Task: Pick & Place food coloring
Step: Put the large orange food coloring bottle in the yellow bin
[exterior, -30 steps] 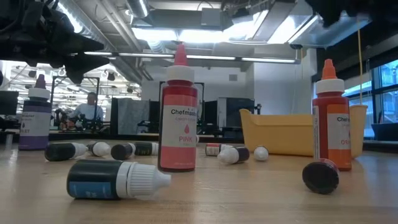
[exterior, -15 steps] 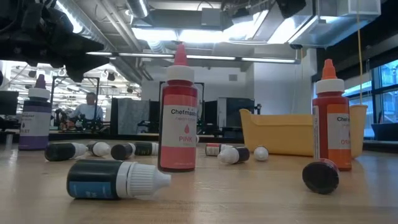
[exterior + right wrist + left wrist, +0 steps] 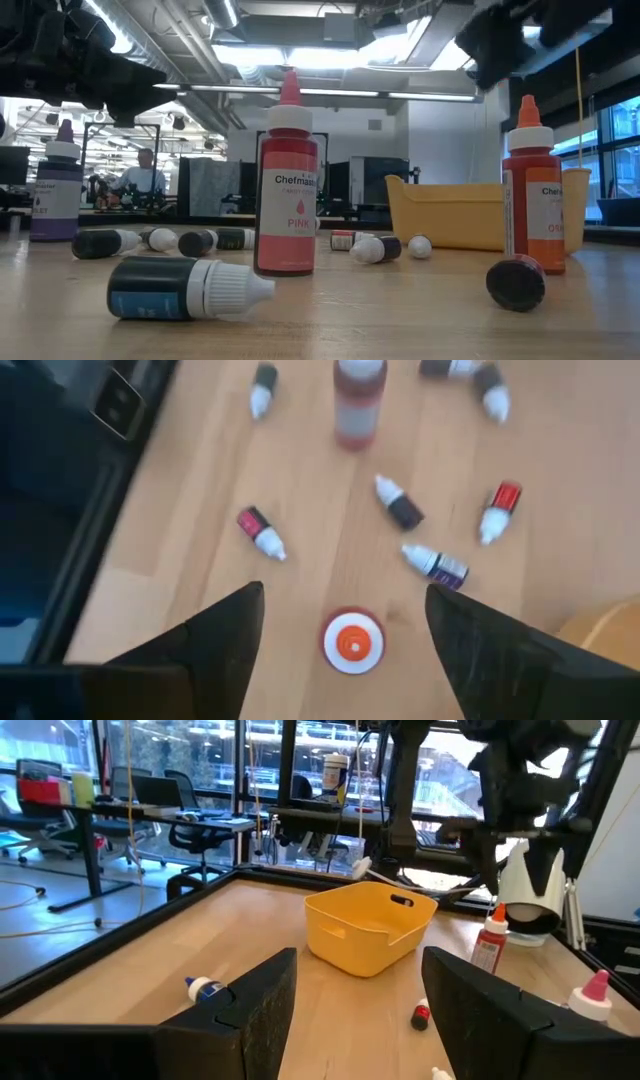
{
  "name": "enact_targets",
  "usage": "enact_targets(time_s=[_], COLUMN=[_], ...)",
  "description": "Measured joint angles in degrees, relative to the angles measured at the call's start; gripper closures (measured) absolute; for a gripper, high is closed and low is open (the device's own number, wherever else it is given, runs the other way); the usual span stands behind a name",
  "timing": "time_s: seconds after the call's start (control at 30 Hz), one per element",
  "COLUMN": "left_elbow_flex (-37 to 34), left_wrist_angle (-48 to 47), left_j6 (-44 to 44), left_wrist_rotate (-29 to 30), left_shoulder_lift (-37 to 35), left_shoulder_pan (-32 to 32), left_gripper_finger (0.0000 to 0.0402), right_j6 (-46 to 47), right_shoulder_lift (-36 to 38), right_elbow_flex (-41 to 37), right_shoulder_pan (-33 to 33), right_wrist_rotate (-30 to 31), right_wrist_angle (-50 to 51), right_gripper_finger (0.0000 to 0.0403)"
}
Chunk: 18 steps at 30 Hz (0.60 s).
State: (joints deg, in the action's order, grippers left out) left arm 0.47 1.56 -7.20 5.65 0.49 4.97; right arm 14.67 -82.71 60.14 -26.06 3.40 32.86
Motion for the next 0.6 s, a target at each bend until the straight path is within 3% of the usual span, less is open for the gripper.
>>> enact_targets(time_s=[0.3, 0.6], left_elbow_flex=[0.0, 0.0], left_wrist_angle=[-0.02, -0.02], left_j6=[-0.02, 0.0], left_wrist_rotate=[-0.09, -0.13], left_shoulder_lift=[-0.02, 0.0], left_shoulder_pan=[-0.02, -0.04], left_gripper_finger=[0.019, 0.019], right_j6=[0.33, 1.4], right_shoulder_lift=[-6.69, -7.53], right_elbow_flex=[0.0, 0.0], right_shoulder_pan=[-0.07, -0.07], right_wrist_rotate=[1.53, 1.53], right_wrist_angle=[2.38, 3.41], right_gripper_finger=[0.0132, 0.0219])
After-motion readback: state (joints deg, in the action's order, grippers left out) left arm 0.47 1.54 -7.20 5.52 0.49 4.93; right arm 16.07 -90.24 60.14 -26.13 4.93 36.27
